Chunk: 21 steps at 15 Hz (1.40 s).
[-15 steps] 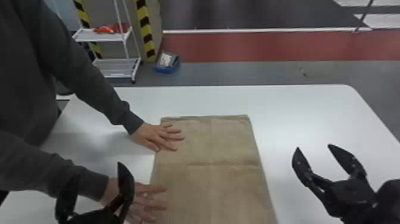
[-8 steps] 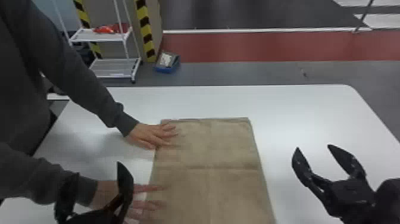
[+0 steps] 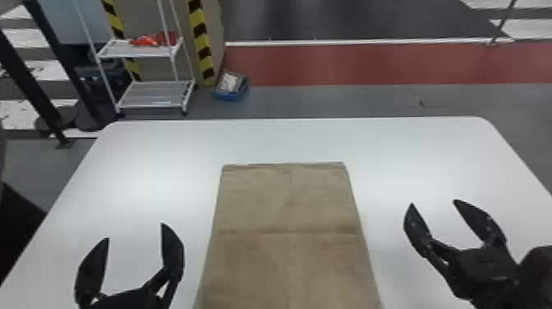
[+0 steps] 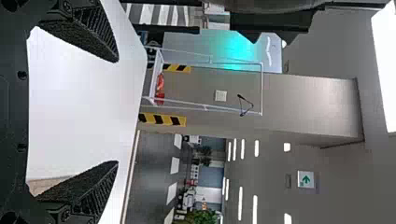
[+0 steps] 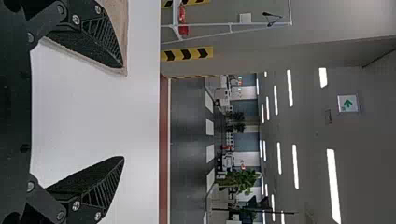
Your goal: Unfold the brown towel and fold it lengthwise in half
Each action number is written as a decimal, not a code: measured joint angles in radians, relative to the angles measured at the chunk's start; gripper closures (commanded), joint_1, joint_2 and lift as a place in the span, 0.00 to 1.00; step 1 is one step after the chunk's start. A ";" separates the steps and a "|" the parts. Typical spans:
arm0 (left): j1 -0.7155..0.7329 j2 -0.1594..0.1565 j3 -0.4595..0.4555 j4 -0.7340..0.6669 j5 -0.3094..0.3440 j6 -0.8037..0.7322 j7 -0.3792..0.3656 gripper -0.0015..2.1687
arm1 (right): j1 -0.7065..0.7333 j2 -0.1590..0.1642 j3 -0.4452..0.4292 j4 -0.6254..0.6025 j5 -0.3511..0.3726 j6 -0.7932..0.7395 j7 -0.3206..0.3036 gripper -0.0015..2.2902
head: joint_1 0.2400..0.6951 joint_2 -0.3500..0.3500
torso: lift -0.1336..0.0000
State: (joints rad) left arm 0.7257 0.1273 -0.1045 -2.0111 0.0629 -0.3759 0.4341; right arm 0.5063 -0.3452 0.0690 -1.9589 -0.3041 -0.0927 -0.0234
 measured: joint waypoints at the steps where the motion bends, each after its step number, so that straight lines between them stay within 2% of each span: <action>1: 0.001 0.000 0.000 0.000 0.000 -0.001 0.000 0.05 | 0.000 0.000 0.000 0.000 0.000 0.000 0.000 0.09 | 1.00 0.58 | 0.08; 13: 0.001 0.001 0.008 -0.004 0.000 0.001 -0.001 0.05 | -0.042 0.008 -0.018 0.000 0.001 0.024 0.004 0.09 | 1.00 0.57 | 0.08; 17: 0.000 0.007 0.015 -0.005 0.010 0.005 -0.013 0.05 | -0.136 0.015 -0.020 0.032 -0.004 0.097 0.027 0.09 | 1.00 0.57 | 0.08; 21: -0.005 0.026 0.018 -0.003 0.030 0.025 -0.021 0.05 | -0.281 0.040 0.000 0.138 -0.040 0.190 0.093 0.09 | 1.00 0.59 | 0.08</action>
State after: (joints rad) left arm 0.7203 0.1537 -0.0863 -2.0145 0.0929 -0.3508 0.4133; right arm 0.2249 -0.3051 0.0686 -1.8208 -0.3440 0.0972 0.0699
